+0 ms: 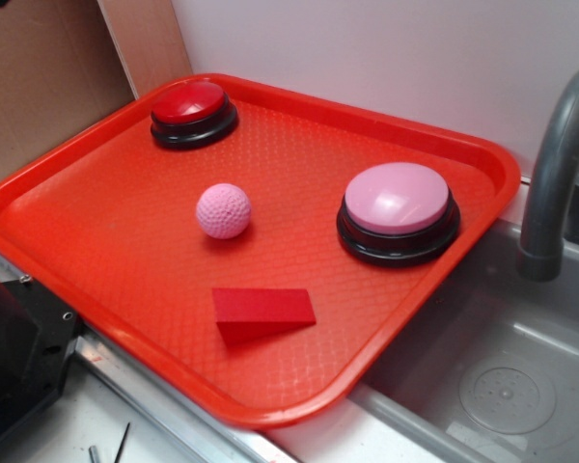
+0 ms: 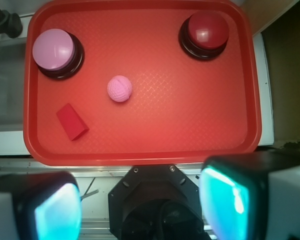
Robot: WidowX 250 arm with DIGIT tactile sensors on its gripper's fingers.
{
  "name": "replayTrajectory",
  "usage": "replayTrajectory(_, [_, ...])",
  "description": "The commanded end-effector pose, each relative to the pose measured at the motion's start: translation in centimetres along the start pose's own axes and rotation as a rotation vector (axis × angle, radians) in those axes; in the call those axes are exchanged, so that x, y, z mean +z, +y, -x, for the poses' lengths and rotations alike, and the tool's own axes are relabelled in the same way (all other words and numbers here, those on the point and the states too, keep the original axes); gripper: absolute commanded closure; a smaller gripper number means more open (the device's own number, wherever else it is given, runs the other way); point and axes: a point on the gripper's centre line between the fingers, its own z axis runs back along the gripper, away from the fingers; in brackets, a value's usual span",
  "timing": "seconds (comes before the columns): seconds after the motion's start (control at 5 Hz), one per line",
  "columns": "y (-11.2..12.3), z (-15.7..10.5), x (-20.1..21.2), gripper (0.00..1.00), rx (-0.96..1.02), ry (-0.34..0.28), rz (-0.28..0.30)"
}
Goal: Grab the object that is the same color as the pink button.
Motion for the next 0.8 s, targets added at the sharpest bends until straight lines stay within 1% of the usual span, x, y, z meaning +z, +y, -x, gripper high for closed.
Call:
replayTrajectory(0.0, [0.0,0.0,0.0,0.00,0.000,0.000,0.000])
replayTrajectory(0.2, [-0.8,-3.7,-4.4,0.00,-0.248,-0.068,0.075])
replayTrajectory(0.4, [-1.3,-5.9,-7.2,0.00,-0.502,-0.061,0.061])
replayTrajectory(0.6, [-0.5,-7.4,-11.0,0.00,-0.693,-0.020,0.120])
